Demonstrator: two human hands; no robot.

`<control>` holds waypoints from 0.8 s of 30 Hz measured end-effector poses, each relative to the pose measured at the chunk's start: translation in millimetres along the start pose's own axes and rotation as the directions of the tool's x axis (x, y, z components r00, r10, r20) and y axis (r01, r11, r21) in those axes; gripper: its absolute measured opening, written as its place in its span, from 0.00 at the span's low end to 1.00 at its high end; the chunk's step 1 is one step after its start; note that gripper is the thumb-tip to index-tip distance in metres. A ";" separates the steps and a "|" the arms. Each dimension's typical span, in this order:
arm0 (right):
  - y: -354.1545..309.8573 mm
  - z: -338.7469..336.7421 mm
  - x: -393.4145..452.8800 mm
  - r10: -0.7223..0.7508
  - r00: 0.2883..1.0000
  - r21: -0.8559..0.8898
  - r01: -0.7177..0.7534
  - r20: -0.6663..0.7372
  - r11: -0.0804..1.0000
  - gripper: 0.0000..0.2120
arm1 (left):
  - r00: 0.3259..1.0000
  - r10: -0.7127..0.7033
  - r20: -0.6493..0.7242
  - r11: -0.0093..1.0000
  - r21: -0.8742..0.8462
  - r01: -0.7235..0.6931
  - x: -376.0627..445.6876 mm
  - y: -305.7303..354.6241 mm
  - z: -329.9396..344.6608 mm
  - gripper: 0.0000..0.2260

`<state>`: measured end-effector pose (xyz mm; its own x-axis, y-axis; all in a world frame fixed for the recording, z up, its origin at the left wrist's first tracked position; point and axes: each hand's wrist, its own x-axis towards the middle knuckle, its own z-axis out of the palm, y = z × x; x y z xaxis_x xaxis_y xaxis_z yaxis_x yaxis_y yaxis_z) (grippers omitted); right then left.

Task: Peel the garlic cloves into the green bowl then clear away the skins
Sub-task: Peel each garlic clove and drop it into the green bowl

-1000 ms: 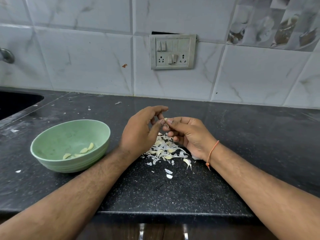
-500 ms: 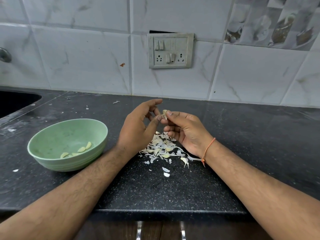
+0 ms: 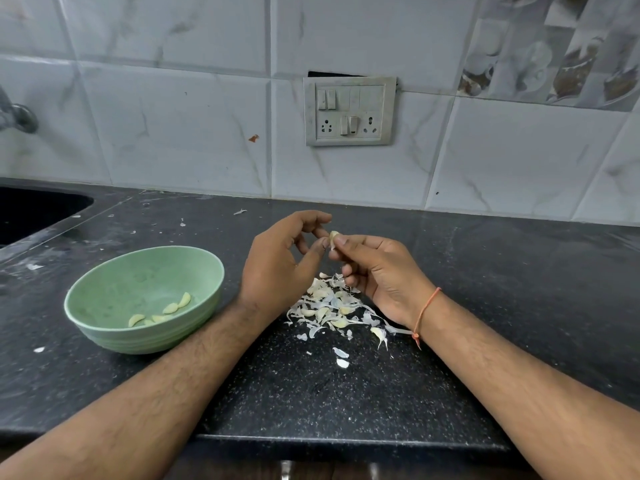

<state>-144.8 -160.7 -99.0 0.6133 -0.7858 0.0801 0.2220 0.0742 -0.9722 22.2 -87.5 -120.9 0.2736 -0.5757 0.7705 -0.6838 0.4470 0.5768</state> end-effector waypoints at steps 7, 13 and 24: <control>4.7 -4.2 5.2 0.000 1.000 0.015 0.000 0.004 1.000 0.08 | 0.992 0.023 0.120 1.000 -0.008 -0.023 -0.9 -3.2 3.1 0.17; 3.9 -9.5 11.8 -0.007 0.997 0.092 0.014 -0.074 0.996 0.06 | 0.961 0.008 0.278 0.999 -0.054 0.007 -4.2 -2.4 5.1 0.20; 3.7 -18.5 16.8 -0.037 0.997 0.028 0.039 -0.067 0.999 0.13 | 0.972 -0.112 0.206 0.989 -0.072 0.129 -2.1 -1.8 3.0 0.18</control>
<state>-147.7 -185.1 -105.3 0.5522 -0.8275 0.1015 0.2674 0.0605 -0.9617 20.9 -89.2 -124.3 0.2032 -0.7506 0.6287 -0.5922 0.4172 0.6894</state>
